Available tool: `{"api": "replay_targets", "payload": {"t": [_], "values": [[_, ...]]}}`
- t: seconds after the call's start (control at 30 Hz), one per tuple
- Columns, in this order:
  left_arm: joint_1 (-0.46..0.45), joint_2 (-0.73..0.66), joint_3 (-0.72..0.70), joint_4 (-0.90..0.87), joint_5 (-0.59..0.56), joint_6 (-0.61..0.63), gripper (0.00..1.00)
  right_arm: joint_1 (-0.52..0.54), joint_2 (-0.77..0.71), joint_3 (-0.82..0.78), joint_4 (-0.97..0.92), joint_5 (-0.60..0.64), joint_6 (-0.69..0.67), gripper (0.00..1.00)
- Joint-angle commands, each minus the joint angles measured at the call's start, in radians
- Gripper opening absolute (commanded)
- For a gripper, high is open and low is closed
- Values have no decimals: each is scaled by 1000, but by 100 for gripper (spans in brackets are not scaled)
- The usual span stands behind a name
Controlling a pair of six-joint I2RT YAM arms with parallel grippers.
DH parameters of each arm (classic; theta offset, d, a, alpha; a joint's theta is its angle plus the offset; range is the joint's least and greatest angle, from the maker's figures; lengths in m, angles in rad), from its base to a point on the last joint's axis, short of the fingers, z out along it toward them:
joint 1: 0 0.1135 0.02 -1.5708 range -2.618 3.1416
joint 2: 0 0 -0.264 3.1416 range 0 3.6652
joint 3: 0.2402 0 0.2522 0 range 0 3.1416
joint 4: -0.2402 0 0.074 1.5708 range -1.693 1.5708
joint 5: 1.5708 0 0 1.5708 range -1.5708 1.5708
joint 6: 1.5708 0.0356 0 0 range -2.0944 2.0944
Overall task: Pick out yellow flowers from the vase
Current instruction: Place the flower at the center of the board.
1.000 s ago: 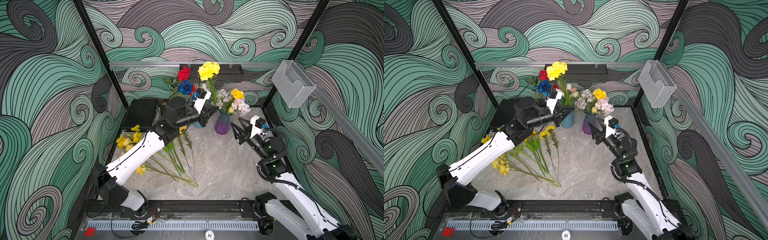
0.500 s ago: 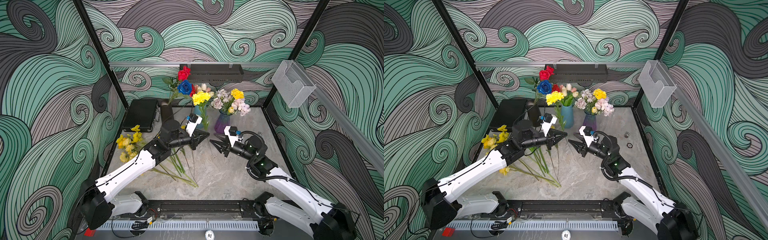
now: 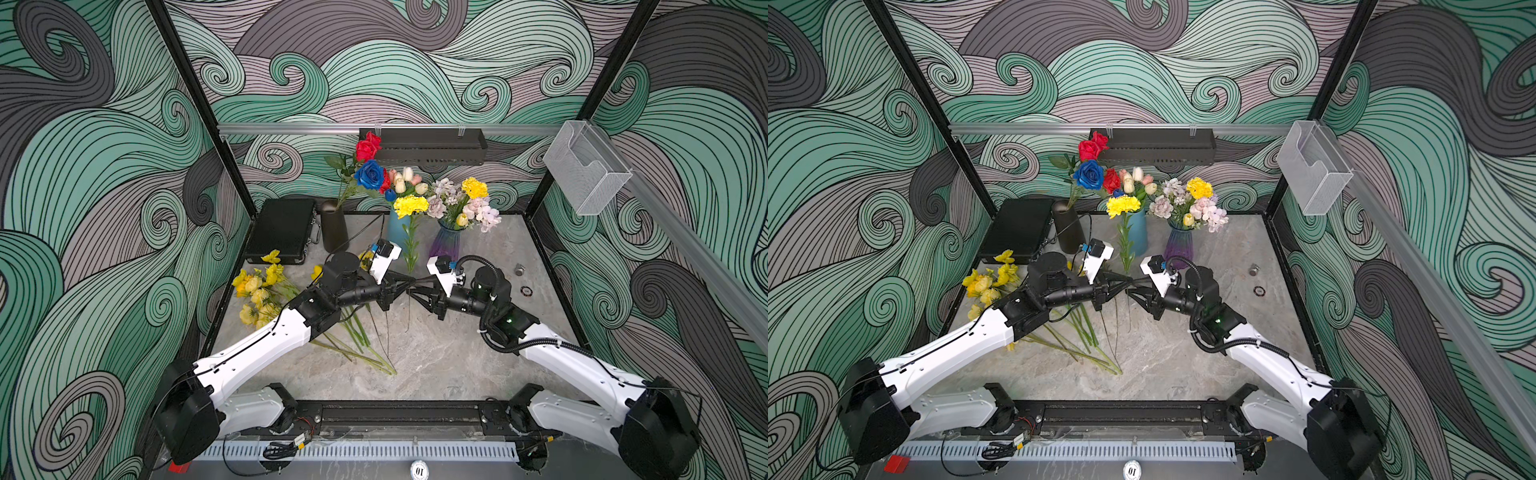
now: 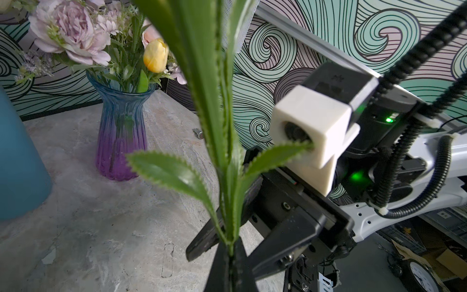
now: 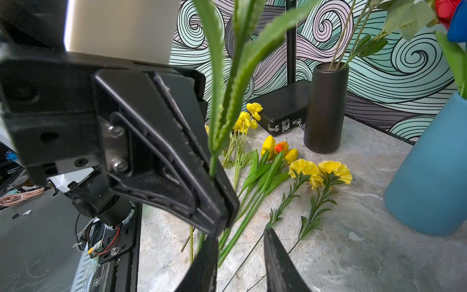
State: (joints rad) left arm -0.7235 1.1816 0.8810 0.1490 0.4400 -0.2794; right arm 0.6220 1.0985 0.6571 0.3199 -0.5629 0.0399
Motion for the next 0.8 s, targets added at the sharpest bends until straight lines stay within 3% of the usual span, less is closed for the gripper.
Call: {"api": "replay_targets", "payload": {"t": [0.0, 0.27, 0.43, 0.77], "values": [[-2, -45, -23, 27, -81, 7, 1, 12, -29, 25, -41, 38, -27, 33], [0, -69, -85, 54, -152, 26, 0, 20, -27, 26, -67, 5, -25, 36], [0, -50, -97, 87, -133, -1, 0, 56, 23, 52, -50, -9, -7, 37], [-1, -30, -113, 126, -95, -34, 0, 77, 96, 66, -19, 38, 29, 22]]}}
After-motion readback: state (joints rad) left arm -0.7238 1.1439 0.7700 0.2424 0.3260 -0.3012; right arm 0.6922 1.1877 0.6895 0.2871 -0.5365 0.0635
